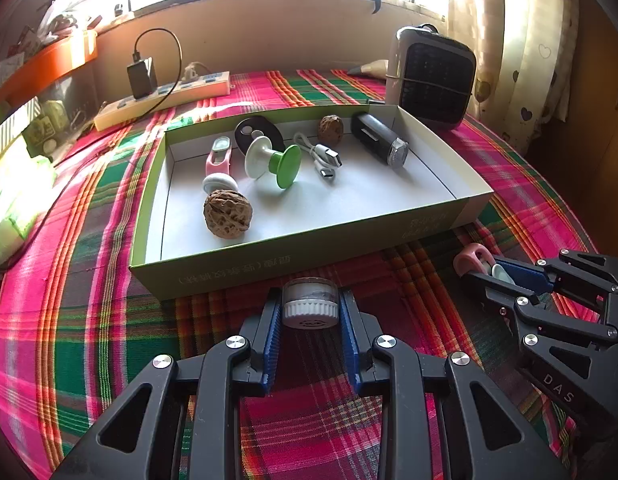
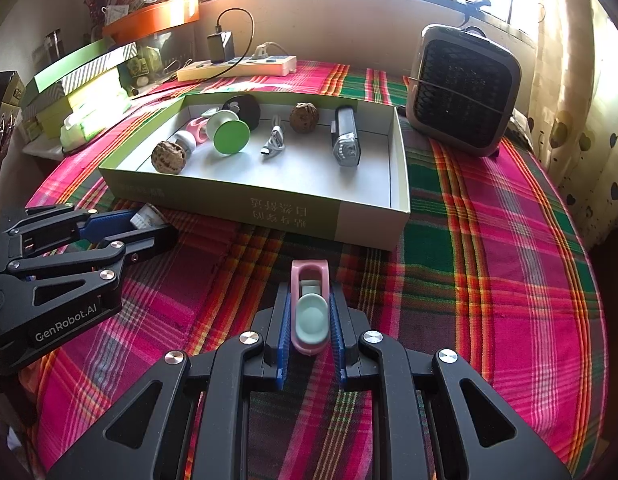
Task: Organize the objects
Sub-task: 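Lift the clip and white container and carry both toward the box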
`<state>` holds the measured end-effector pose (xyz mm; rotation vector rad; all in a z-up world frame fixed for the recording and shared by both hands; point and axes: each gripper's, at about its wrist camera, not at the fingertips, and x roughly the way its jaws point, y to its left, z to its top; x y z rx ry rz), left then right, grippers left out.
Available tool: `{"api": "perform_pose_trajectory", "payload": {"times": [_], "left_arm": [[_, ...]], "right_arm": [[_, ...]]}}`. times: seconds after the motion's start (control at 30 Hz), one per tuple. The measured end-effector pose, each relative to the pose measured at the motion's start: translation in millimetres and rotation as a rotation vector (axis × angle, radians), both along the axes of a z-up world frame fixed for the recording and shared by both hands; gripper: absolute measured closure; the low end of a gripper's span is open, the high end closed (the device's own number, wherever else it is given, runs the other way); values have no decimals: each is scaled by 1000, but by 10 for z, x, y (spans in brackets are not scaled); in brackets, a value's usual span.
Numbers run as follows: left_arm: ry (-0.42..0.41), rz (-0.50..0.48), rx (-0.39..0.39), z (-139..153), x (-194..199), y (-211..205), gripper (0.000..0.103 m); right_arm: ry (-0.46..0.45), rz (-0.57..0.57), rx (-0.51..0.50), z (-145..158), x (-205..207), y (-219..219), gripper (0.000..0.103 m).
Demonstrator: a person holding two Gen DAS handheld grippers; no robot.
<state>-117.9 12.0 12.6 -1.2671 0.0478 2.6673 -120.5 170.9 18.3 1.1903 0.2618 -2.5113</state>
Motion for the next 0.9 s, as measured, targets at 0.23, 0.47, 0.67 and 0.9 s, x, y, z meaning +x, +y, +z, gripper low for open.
{"api": "perform_pose_trajectory", "payload": {"times": [0.23,0.47,0.67,0.9], "left_arm": [[1,0,-1,-1,0,-1,78],[1,1,-2,0,1,4,78],[0,0,0,1,2,3,78],[-1,-6,3,4,6,23,78]], "right_arm": [[-2,0,-4,-4,-4,9,85],[-3,-1,-6,-3,-3,5,85],[-6,-1,-13,1,-11,14,85],[-11,5,-29,0,-3,12,85]]}}
